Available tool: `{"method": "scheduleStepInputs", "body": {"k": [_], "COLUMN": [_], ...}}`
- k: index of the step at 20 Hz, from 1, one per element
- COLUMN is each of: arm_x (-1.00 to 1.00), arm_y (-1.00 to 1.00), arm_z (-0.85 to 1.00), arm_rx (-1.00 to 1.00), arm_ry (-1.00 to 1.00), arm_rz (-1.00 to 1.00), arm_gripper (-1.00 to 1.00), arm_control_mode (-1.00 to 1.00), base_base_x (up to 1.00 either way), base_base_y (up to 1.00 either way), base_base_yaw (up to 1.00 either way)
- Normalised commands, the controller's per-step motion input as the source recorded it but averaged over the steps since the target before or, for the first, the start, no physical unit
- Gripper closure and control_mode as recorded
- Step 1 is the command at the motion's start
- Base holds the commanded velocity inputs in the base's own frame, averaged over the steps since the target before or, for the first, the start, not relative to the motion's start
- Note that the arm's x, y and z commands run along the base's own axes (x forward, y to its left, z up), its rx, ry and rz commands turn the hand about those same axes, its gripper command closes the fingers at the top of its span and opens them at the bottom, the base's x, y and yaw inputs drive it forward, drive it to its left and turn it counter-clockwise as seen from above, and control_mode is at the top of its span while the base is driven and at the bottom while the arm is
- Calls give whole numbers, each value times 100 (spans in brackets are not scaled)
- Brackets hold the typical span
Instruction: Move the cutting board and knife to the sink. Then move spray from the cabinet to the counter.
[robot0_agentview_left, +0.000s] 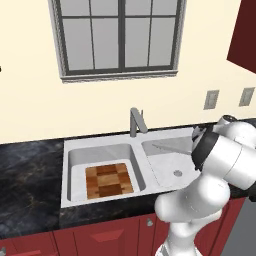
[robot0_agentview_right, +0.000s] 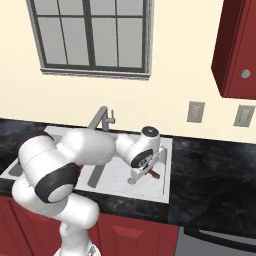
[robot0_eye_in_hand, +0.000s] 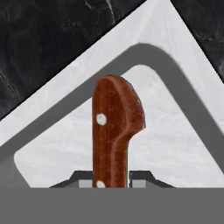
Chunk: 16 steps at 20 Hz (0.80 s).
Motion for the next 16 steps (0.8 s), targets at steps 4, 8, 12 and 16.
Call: {"method": "scheduleStepInputs", "body": {"k": [4, 8, 12, 16], "arm_x": [31, 34, 26, 21], "arm_y": [0, 0, 0, 0], "arm_z": [-22, -15, -17, -23], "arm_rx": [0, 0, 0, 0], "arm_ry": [0, 0, 0, 0], "arm_rz": [0, 0, 0, 0], "arm_gripper": [100, 100, 100, 100], "arm_control_mode": [-100, -100, -100, -100], "base_base_x": [0, 0, 0, 0], "base_base_y": [0, 0, 0, 0], "base_base_yaw": [0, 0, 0, 0]}}
